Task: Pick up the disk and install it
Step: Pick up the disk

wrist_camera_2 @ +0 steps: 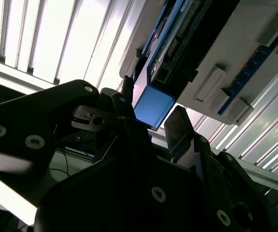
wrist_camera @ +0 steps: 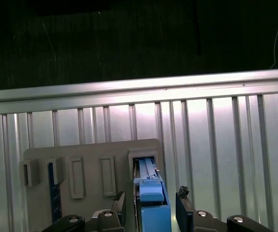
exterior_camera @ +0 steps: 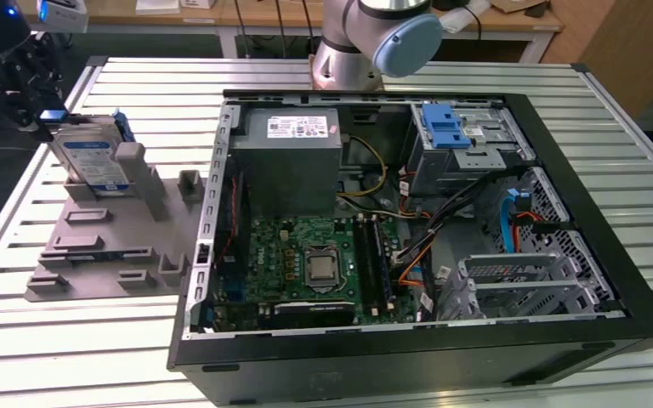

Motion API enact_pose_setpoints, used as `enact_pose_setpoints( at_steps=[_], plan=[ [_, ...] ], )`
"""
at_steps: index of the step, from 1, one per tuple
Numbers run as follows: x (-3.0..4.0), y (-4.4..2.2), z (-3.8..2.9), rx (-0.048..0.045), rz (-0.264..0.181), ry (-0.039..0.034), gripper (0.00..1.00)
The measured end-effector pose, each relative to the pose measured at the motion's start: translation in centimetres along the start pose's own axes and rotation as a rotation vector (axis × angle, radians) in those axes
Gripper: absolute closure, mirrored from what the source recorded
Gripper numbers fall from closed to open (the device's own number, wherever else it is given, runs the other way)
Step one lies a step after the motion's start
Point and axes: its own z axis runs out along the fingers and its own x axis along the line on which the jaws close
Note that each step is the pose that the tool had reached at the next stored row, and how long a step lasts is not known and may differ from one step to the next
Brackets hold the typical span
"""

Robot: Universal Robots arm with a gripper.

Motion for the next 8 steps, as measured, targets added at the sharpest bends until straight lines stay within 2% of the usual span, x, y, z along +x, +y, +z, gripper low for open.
enact_pose_setpoints(
  at_steps=[8],
  plan=[
    [-0.02,-0.25,0.15,0.0000,-0.009,0.0000,0.47]
  ],
)
